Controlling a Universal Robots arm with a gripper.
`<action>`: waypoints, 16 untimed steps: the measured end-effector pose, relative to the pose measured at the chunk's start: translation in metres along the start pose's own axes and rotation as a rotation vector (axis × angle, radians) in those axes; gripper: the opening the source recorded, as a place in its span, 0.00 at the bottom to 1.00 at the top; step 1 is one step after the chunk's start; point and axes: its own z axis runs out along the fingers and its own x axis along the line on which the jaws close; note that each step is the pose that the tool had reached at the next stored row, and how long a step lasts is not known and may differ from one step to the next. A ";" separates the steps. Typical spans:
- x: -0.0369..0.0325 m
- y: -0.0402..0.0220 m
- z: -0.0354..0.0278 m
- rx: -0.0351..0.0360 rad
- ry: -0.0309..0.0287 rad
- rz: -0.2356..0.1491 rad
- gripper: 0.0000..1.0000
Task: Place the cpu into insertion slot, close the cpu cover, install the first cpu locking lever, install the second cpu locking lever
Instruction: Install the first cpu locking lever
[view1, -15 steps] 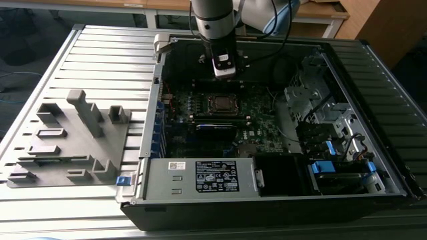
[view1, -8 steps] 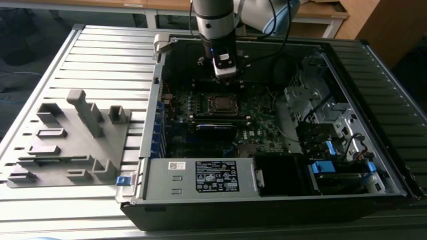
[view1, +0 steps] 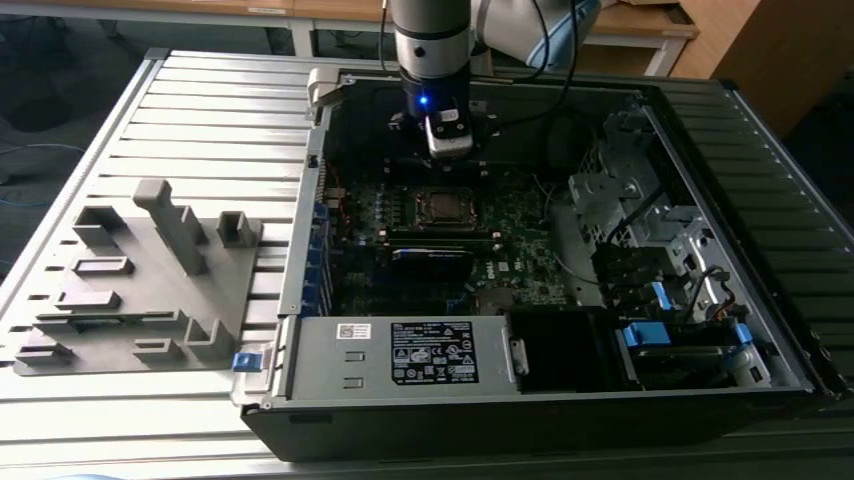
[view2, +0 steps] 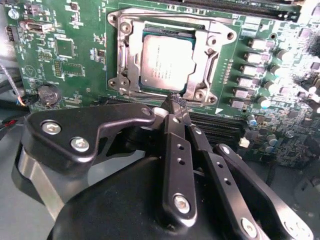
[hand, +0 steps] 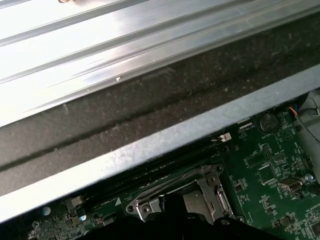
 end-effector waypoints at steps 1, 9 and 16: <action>0.0000 0.0000 0.0000 0.0000 0.0000 0.000 0.11; -0.0020 0.0009 0.0005 -0.0026 0.0058 -0.034 0.11; -0.0035 0.0015 0.0015 0.0101 0.0214 -0.084 0.11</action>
